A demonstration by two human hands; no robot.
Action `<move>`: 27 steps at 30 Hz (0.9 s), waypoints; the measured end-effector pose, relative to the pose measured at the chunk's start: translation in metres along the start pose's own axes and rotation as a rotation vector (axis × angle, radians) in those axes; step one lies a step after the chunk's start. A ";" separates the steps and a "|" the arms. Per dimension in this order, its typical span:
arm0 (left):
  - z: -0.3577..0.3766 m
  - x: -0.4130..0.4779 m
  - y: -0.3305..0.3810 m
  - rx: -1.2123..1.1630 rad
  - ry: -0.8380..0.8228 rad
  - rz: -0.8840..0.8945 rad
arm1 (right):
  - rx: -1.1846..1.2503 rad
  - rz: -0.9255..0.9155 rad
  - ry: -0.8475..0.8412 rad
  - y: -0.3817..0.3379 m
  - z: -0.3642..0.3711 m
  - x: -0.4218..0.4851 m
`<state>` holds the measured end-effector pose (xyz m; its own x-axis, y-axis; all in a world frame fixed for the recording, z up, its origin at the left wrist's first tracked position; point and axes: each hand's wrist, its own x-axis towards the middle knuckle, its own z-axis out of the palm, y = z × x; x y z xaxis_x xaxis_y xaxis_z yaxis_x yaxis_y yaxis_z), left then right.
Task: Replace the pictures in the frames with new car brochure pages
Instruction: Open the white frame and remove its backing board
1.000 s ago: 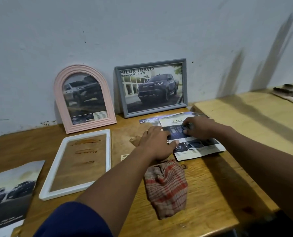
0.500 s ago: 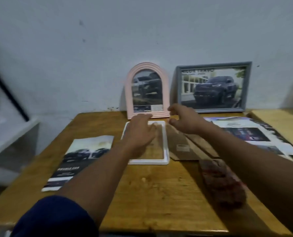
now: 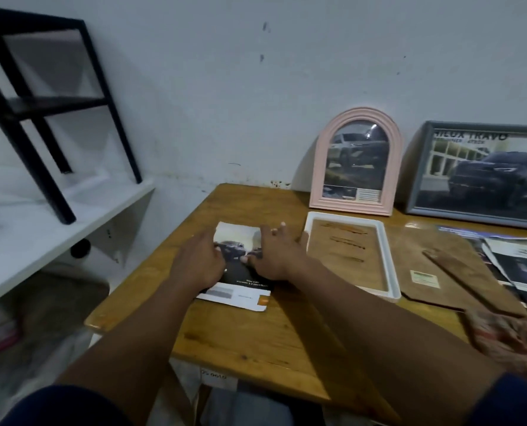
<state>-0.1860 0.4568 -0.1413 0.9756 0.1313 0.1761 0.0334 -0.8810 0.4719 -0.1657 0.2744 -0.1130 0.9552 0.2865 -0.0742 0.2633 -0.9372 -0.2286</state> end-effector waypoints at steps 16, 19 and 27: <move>0.016 0.009 0.079 -0.243 0.017 0.206 | 0.605 -0.044 0.352 0.080 -0.086 -0.024; 0.030 0.011 0.112 -0.279 -0.055 0.228 | 0.613 0.130 0.322 0.137 -0.098 -0.040; 0.060 0.016 0.131 -0.189 -0.251 0.271 | 0.206 0.272 0.307 0.164 -0.044 -0.045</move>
<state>-0.1528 0.3159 -0.1287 0.9670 -0.2296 0.1109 -0.2498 -0.7662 0.5921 -0.1597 0.0985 -0.1044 0.9898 -0.0658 0.1261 -0.0051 -0.9024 -0.4308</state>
